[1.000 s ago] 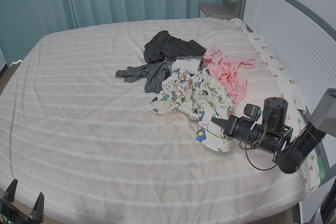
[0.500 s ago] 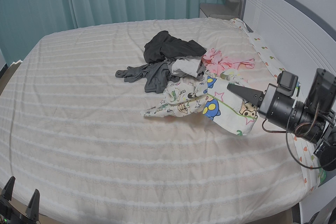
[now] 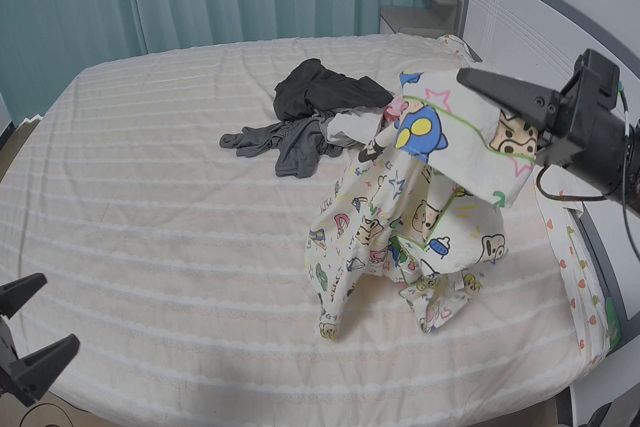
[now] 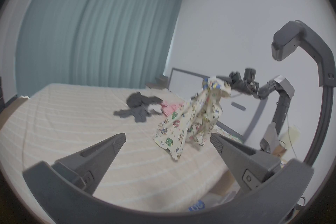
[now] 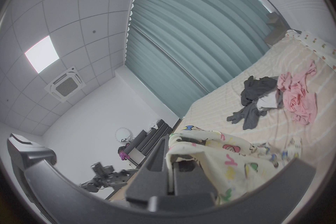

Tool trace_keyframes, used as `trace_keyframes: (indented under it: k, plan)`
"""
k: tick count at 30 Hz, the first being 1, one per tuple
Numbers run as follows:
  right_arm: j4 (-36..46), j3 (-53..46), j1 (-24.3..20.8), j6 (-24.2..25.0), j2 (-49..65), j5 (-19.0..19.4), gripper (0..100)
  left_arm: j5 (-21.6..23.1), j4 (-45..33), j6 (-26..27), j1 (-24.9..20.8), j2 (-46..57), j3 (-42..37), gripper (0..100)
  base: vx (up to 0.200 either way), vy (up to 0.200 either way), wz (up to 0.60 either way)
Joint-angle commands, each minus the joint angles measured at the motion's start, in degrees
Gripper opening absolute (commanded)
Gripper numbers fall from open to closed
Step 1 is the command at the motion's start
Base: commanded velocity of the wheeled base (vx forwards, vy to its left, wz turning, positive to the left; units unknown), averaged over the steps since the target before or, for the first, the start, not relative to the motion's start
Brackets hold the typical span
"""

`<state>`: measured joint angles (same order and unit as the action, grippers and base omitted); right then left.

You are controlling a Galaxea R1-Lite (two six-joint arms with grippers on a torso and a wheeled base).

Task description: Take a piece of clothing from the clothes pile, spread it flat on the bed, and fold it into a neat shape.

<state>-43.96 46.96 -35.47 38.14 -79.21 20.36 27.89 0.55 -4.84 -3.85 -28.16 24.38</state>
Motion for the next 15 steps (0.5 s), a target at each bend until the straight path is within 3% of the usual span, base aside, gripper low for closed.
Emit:
trace_keyframes:
  k: [1,6,11,15]
  plan:
    - [5.6,8.3,-4.3,-0.4,2.7,0.6,0,8.0,0.2,5.6,-6.0,-23.4,2.1,100,0.000,0.000,0.00]
    - [7.0,10.4,-4.7,-0.4,2.7,0.5,0,7.6,0.6,7.0,-14.6,-32.0,0.4,100,0.000,0.000,0.00]
    - [7.1,12.0,-5.9,-0.5,2.4,0.2,0,7.5,5.2,12.0,-19.0,-40.5,-0.8,100,0.000,0.000,0.00]
    - [7.1,12.5,-6.9,-0.5,1.7,0.1,0,7.4,8.5,10.6,-24.3,-43.6,-0.7,100,0.000,0.000,0.00]
